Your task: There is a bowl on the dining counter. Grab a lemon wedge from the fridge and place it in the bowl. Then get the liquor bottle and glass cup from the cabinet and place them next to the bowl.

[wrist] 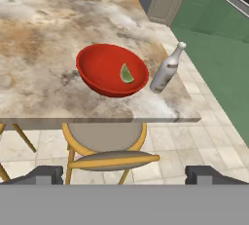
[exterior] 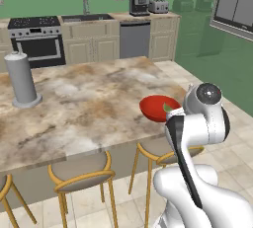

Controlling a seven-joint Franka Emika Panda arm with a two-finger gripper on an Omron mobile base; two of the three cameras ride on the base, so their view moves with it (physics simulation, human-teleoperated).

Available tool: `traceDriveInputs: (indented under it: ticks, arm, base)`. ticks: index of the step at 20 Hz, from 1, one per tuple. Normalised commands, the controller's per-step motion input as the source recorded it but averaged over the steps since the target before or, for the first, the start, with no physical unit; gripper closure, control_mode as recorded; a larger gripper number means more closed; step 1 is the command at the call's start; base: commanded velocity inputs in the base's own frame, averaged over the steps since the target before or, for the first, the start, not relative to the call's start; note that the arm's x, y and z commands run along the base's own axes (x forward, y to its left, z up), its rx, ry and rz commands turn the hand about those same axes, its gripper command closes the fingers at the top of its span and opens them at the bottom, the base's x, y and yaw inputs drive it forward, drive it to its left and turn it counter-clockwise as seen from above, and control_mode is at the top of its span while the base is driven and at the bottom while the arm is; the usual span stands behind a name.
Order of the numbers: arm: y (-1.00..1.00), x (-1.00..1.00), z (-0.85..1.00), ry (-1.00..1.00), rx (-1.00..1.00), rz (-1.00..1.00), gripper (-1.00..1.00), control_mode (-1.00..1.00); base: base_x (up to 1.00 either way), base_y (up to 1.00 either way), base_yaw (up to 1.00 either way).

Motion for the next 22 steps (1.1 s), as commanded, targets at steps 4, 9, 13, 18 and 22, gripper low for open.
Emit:
traceDriveInputs:
  ticks: [4,9,13,18,22]
  arm:
    - [0.00,0.00,0.00,0.00,0.00,0.00,-1.00,1.00]
    - [0.00,0.00,0.00,0.00,0.00,0.00,-1.00,1.00]
    - [0.00,0.00,0.00,0.00,0.00,0.00,-1.00,1.00]
    - [0.00,0.00,0.00,0.00,0.00,0.00,-1.00,1.00]
    - [0.00,0.00,0.00,0.00,0.00,0.00,-1.00,1.00]
  base:
    - [-0.61,-0.86,-0.03]
    - [-0.17,-1.00,0.00]
    - [0.16,-1.00,0.00]
    - [0.56,-0.93,0.01]
    - [0.86,-0.79,0.04]
